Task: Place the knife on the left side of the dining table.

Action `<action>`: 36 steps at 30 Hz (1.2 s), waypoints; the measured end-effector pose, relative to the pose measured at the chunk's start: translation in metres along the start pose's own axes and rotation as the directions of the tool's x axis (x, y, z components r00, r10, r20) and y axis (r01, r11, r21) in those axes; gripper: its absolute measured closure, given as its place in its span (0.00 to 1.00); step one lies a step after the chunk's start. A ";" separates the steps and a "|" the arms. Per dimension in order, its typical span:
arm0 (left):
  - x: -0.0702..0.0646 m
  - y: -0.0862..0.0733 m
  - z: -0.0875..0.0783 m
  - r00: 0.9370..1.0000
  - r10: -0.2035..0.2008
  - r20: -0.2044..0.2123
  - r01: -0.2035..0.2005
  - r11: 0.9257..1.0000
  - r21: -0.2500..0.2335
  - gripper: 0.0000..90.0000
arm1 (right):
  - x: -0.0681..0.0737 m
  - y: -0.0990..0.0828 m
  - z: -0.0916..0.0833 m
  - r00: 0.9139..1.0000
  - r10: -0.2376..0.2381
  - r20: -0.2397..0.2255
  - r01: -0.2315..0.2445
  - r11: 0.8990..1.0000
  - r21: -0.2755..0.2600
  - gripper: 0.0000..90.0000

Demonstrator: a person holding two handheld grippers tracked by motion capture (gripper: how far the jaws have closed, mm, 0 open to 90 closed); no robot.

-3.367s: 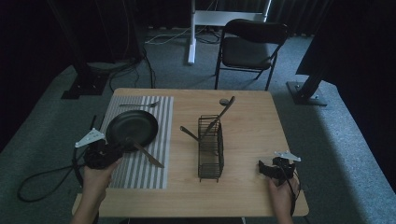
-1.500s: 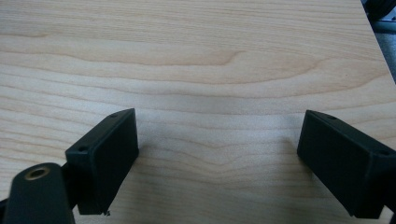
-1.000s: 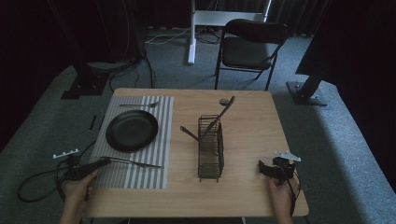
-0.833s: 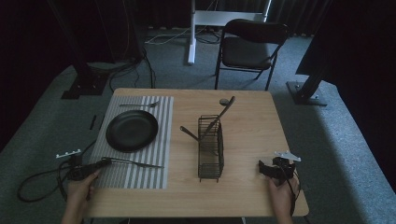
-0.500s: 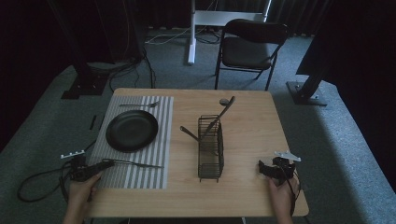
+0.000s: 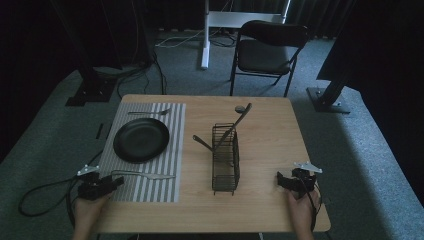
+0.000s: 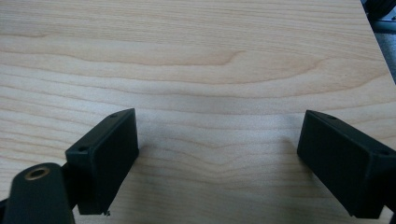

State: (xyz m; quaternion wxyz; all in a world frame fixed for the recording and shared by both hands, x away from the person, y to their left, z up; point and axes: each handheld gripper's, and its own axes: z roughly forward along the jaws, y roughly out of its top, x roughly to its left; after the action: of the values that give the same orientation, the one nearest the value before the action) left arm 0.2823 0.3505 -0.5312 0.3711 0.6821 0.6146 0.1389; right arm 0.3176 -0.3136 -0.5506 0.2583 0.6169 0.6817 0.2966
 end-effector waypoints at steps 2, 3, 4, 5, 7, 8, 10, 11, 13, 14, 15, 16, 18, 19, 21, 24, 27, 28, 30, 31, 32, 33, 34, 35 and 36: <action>-0.008 -0.004 -0.005 0.999 0.027 -0.032 -0.028 0.999 -0.037 0.47 | 0.000 0.000 0.000 1.000 0.000 0.000 0.000 1.000 0.000 0.13; -0.010 -0.006 -0.006 0.998 0.039 -0.040 -0.041 0.998 -0.057 0.46 | 0.000 0.000 0.000 1.000 0.000 0.000 0.000 1.000 0.000 0.13; -0.012 -0.007 -0.007 0.998 0.045 -0.040 -0.048 0.997 -0.068 0.44 | 0.000 0.000 0.000 1.000 0.000 0.000 0.000 1.000 0.000 0.13; -0.015 -0.008 -0.007 0.998 0.049 -0.051 -0.052 0.996 -0.068 0.43 | 0.000 0.000 0.000 1.000 0.000 0.000 0.000 1.000 0.000 0.13; -0.017 -0.010 -0.007 0.997 0.054 -0.056 -0.058 0.995 -0.077 0.40 | 0.000 0.000 0.000 1.000 0.000 0.000 0.000 1.000 0.000 0.13; -0.018 -0.012 -0.008 0.997 0.058 -0.055 -0.062 0.994 -0.084 0.40 | 0.000 0.000 0.000 1.000 0.000 0.000 0.000 1.000 0.000 0.13; -0.022 -0.016 -0.007 0.996 0.048 -0.072 -0.054 0.994 -0.095 0.34 | 0.000 0.000 0.000 1.000 0.000 0.000 0.000 1.000 0.000 0.13; -0.023 -0.017 -0.007 0.996 0.043 -0.080 -0.051 0.993 -0.102 0.33 | 0.000 0.000 0.000 1.000 0.000 0.000 0.000 1.000 0.000 0.13; -0.025 -0.019 -0.008 0.994 0.031 -0.106 -0.044 0.991 -0.123 0.29 | 0.000 0.000 0.000 1.000 0.000 0.000 0.000 1.000 0.000 0.13; -0.025 -0.020 -0.007 0.993 0.026 -0.113 -0.040 0.991 -0.124 0.26 | 0.000 0.000 0.000 1.000 0.000 0.000 0.000 1.000 0.000 0.13; -0.025 -0.020 -0.007 0.993 0.026 -0.113 -0.040 0.991 -0.124 0.21 | 0.000 0.000 0.000 1.000 0.000 0.000 0.000 1.000 0.000 0.13; -0.026 -0.022 -0.007 0.993 0.029 -0.113 -0.042 0.992 -0.117 0.21 | 0.000 0.000 0.000 1.000 0.000 0.000 0.000 1.000 0.000 0.13; -0.027 -0.024 -0.004 0.991 0.034 -0.132 -0.048 0.994 -0.103 0.09 | 0.000 0.000 0.000 1.000 0.000 0.000 0.000 1.000 0.000 0.13; -0.029 -0.024 -0.002 0.988 0.045 -0.148 -0.057 0.995 -0.078 0.09 | 0.000 0.000 0.000 1.000 0.000 0.000 0.000 1.000 0.000 0.13; -0.030 -0.025 0.001 0.985 0.061 -0.162 -0.071 0.996 -0.058 0.09 | 0.000 0.000 0.000 1.000 0.000 0.000 0.000 1.000 0.000 0.13; -0.031 -0.026 0.003 0.984 0.064 -0.165 -0.072 0.997 -0.039 0.00 | 0.000 0.000 0.000 1.000 0.000 0.000 0.000 1.000 0.000 0.13; -0.031 -0.026 0.002 0.981 0.065 -0.181 -0.076 0.995 -0.056 0.00 | 0.000 0.000 0.000 1.000 0.000 0.000 0.000 1.000 0.000 0.13; -0.032 -0.027 0.002 0.980 0.060 -0.189 -0.075 0.995 -0.069 0.00 | 0.000 0.000 0.000 1.000 0.000 0.000 0.000 1.000 0.000 0.13; -0.032 -0.027 0.001 0.979 0.059 -0.193 -0.074 0.995 -0.073 0.00 | 0.000 0.000 0.000 1.000 0.000 0.000 0.000 1.000 0.000 0.13; -0.032 -0.027 0.001 0.979 0.059 -0.193 -0.074 0.995 -0.073 0.00 | 0.000 0.000 0.000 1.000 0.000 0.000 0.000 1.000 0.000 0.13; -0.032 -0.027 0.001 0.977 0.060 -0.206 -0.077 0.994 -0.076 0.00 | 0.000 0.000 0.000 1.000 0.000 0.000 0.000 1.000 0.000 0.13; -0.032 -0.027 0.001 0.974 0.062 -0.217 -0.081 0.994 -0.078 0.00 | 0.000 0.000 0.000 1.000 0.000 0.000 0.000 1.000 0.000 0.13; -0.033 -0.027 0.001 0.973 0.066 -0.222 -0.085 0.993 -0.077 0.00 | 0.000 0.000 0.000 1.000 0.000 0.000 0.000 1.000 0.000 0.13; -0.033 -0.027 0.001 0.973 0.066 -0.222 -0.085 0.993 -0.077 0.00 | 0.000 0.000 0.000 1.000 0.000 0.000 0.000 1.000 0.000 0.13; -0.033 -0.027 0.002 0.972 0.068 -0.224 -0.085 0.994 -0.069 0.00 | 0.000 0.000 0.000 1.000 0.000 0.000 0.000 1.000 0.000 0.13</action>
State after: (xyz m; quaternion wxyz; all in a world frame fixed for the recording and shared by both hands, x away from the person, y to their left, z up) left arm 0.2566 0.3182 -0.5422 0.3210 0.6705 0.6195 0.2523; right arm 0.3177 -0.3136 -0.5506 0.2583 0.6169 0.6818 0.2965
